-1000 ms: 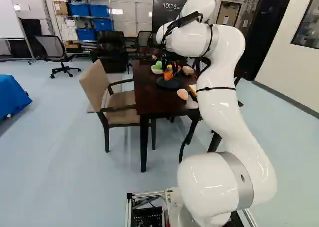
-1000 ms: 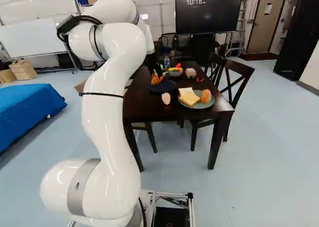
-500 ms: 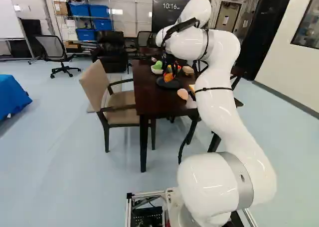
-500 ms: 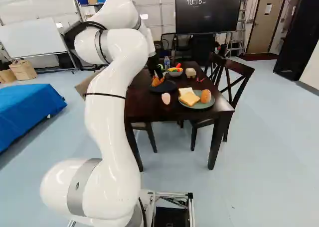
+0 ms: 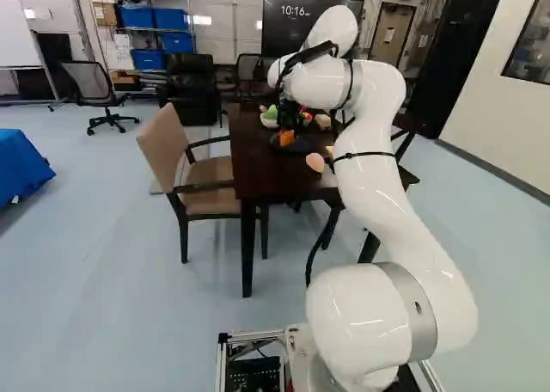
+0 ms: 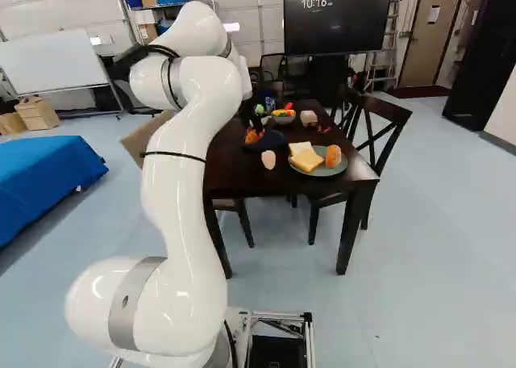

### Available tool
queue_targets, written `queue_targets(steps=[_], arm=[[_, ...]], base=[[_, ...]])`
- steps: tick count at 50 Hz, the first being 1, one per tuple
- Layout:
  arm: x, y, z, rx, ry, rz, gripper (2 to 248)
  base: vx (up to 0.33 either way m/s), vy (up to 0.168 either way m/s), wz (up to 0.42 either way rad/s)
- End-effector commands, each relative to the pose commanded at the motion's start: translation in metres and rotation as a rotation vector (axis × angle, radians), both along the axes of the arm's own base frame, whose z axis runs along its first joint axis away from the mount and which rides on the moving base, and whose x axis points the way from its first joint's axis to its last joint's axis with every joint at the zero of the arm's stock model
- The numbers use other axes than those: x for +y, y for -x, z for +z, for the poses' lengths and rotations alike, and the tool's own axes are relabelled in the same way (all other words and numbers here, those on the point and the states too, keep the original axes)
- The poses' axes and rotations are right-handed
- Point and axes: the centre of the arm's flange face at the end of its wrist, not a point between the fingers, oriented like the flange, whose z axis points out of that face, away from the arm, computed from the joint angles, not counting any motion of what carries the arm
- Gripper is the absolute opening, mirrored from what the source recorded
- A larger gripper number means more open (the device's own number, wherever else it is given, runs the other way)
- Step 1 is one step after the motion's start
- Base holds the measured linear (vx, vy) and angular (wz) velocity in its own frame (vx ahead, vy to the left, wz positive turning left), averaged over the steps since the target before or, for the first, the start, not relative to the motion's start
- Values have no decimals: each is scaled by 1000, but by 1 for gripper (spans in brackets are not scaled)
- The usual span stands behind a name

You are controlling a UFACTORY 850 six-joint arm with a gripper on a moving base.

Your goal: Move the croissant to the empty plate

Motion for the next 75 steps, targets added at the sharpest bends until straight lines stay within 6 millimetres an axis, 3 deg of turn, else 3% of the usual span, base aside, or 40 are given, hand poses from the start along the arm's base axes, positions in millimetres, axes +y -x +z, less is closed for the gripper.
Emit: queue_targets(steps=[21,22,27,28,32,33,37,38,55,75], arm=[[0,-1,-4,5,0,0,120],[0,-1,-4,5,0,0,140],[0,-1,-4,5,0,0,140],[0,-1,-4,5,0,0,172],[0,-1,-4,5,0,0,172],[0,-1,-4,5,0,0,205],[0,-1,-4,5,0,0,205],[0,-1,-4,5,0,0,240],[0,-1,-3,3,0,0,247],[-7,17,24,-8,0,-9,247]], base=[[0,0,0],[0,0,0],[0,0,0],[0,0,0],[0,0,0],[0,0,0],[0,0,0],[0,0,0],[0,0,0],[0,0,0]])
